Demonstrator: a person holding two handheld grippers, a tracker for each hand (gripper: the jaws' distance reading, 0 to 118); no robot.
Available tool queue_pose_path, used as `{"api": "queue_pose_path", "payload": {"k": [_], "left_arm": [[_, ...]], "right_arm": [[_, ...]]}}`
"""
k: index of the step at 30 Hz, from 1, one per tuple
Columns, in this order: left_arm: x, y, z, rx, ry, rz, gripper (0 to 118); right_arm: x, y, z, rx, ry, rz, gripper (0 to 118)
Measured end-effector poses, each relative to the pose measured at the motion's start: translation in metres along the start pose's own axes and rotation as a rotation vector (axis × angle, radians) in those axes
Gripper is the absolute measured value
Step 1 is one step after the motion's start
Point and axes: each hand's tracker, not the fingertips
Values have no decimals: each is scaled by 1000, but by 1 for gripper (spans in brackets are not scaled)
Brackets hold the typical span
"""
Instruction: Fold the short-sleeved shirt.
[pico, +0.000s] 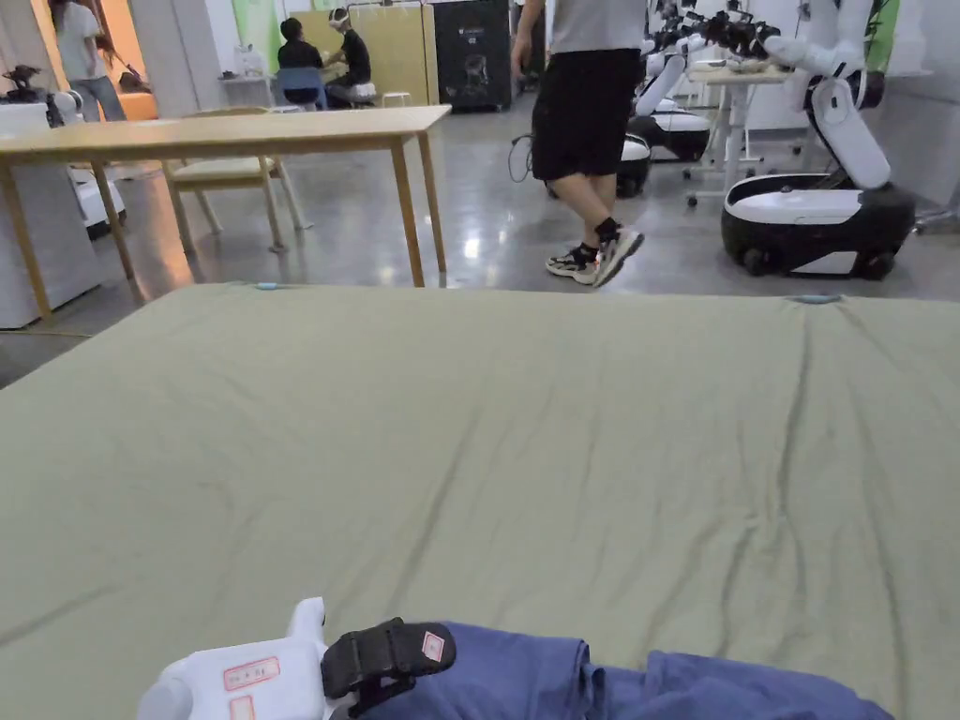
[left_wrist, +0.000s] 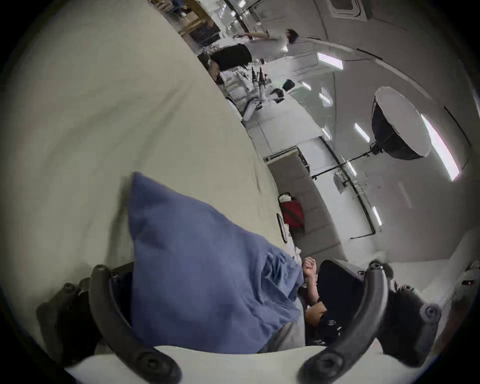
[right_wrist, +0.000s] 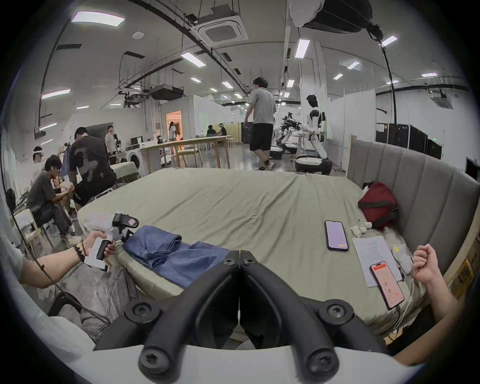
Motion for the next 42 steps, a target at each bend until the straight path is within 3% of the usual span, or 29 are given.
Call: {"api": "queue_pose_path", "payload": {"k": [1,2,3,5,7,11,17,21,28,34,35,36,37,38,39,41,42], "left_arm": [[2,1,-1,-6,12,-36,76],[4,3,-1,-12,37,-61,30],[2,1,-1,-9,119,-61,16],[-3,-4,-2,-33,244,-91,16],[-1,-3,6,-7,176,-111,16],[7,2,33,55,199,-110,16],[-5,22,113,167,345,-93,16],[12,19,132,181,389,-115,16],[93,1,83,161,271,-223,16],[134,-26,-19,24,301,-316,16],[134,-31,-37,-25,300,-312,17],[131,-38,-55,-66,303,-314,30],[128,-43,-69,-91,318,-305,58],[122,-48,-81,-106,311,-271,95],[115,-51,-91,-142,258,-217,116],[102,-56,-104,-181,146,-137,118],[102,-57,-105,-146,168,-148,118]], "right_arm": [[0,0,0,-3,1,1,0],[1,-1,1,-6,0,3,0],[1,-1,1,-12,-1,5,0],[2,-2,1,-19,-6,5,0],[3,-2,1,-22,-12,4,0],[6,-3,3,-26,-12,-5,0],[9,-4,-1,-20,-5,-11,0],[9,-5,-10,-24,13,-24,0],[8,-6,-20,-49,59,-37,0],[13,-10,-12,-41,56,-39,0],[15,-12,-9,-38,53,-45,0],[17,-14,-7,-36,46,-50,0],[19,-16,-4,-35,36,-53,0],[21,-22,1,-35,28,-58,0],[25,-25,6,-38,17,-64,0],[31,-29,14,-43,-7,-75,0],[34,-30,18,-47,-23,-79,0]]}}
